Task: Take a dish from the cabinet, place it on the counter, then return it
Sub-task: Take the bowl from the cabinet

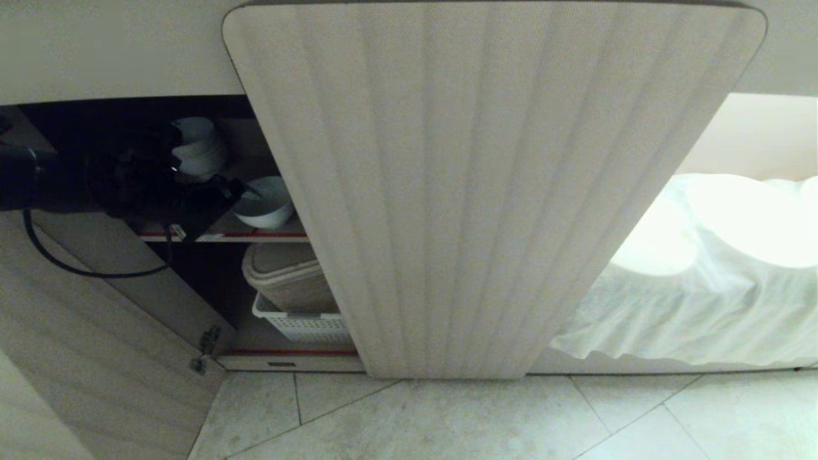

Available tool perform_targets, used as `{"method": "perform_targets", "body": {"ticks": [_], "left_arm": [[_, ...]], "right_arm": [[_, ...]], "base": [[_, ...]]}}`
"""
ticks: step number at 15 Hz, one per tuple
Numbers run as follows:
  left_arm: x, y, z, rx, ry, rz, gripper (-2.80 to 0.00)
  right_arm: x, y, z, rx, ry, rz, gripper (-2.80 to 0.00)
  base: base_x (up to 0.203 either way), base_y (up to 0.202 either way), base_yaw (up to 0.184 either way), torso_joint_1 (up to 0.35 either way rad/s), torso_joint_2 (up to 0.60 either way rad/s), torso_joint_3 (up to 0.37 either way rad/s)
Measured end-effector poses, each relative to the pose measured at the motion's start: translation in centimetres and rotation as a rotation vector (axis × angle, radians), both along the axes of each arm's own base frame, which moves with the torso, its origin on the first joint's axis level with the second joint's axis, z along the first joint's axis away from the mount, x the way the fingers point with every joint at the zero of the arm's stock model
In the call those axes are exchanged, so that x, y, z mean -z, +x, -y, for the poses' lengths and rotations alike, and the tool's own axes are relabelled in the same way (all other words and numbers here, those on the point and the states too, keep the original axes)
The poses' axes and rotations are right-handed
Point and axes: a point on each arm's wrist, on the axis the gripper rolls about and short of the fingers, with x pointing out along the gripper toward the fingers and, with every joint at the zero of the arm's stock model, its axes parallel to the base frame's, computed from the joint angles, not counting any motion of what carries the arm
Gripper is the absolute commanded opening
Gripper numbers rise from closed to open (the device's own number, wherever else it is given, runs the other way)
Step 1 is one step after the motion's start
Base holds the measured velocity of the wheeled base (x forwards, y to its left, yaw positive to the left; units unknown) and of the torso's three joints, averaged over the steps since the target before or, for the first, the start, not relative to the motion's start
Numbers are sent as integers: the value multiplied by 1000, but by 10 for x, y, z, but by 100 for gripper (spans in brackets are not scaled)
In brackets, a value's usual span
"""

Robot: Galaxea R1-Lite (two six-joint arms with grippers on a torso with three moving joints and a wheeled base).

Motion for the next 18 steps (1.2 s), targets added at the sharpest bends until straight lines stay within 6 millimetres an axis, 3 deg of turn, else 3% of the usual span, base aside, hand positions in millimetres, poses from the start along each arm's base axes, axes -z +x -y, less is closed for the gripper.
{"method": "perform_targets", "body": {"ticks": [18], "left_arm": [[8, 6, 5, 42, 115, -51, 0]], "right_arm": [[0, 0, 0, 0, 0, -1, -280]], "base": [[0, 0, 0, 0, 0, 0]]}}
